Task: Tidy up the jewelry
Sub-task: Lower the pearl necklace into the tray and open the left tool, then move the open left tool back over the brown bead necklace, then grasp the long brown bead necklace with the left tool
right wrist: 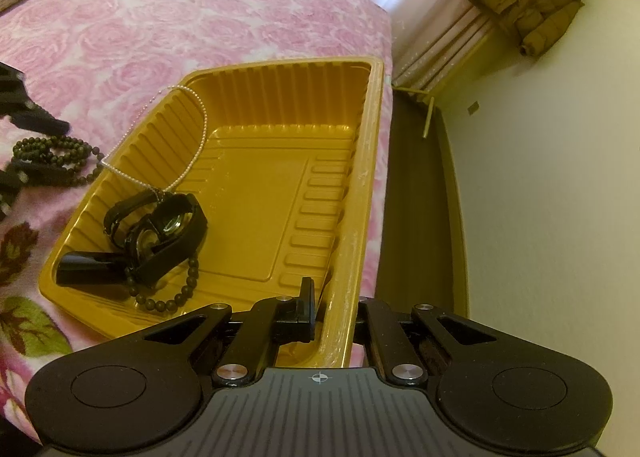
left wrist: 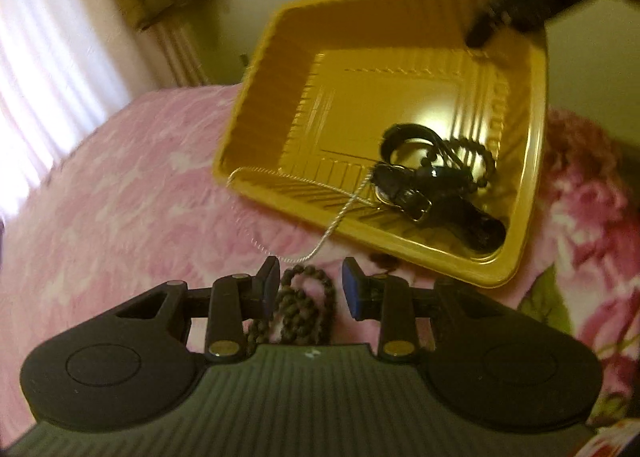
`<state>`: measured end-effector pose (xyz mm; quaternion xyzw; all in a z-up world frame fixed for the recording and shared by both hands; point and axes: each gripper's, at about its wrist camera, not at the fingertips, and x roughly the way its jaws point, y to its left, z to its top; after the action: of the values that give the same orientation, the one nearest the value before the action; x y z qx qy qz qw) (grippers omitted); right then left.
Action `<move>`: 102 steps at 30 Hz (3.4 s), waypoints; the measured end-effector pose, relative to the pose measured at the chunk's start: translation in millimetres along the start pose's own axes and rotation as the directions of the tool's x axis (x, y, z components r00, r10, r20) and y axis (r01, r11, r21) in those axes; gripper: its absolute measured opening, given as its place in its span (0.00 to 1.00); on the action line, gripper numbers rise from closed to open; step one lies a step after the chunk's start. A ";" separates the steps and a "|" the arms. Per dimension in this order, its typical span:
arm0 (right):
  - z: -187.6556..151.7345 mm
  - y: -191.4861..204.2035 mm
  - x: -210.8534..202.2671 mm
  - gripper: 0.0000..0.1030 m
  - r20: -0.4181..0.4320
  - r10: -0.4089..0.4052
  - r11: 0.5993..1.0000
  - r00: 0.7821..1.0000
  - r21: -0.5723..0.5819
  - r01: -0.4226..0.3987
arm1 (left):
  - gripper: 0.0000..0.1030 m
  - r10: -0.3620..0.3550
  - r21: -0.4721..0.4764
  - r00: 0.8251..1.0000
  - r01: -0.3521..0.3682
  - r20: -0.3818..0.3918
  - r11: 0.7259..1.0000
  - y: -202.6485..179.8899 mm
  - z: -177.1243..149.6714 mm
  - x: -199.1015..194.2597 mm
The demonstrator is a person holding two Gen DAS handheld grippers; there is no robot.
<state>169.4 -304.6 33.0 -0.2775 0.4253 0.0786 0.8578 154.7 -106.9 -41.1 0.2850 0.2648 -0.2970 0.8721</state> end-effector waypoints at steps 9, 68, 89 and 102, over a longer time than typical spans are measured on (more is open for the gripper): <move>0.3 0.1 1.3 0.05 -0.006 -0.001 1.000 1.000 0.009 0.001 | 0.08 0.024 0.259 1.000 -0.019 -0.019 0.966 -16.3 7.5 38.6; -2.4 0.5 -4.4 0.05 -0.007 -0.007 1.000 1.000 0.008 0.007 | 0.26 0.330 -0.537 0.900 -0.435 -0.285 0.723 140.0 -188.8 -158.7; -4.8 0.2 -2.3 0.05 -0.011 -0.011 1.000 1.000 0.006 0.011 | 0.06 0.294 -0.651 0.899 -0.438 -0.325 0.620 158.1 -202.5 -131.3; -2.8 1.6 -2.2 0.05 -0.009 -0.010 1.000 1.000 0.002 0.010 | 0.06 0.355 -0.613 0.909 -0.411 -0.218 0.675 168.2 -150.2 -181.2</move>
<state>165.5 -304.6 32.6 -0.2791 0.4277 0.0726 0.8567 99.4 169.0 25.7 0.0276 0.3201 0.0139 0.9469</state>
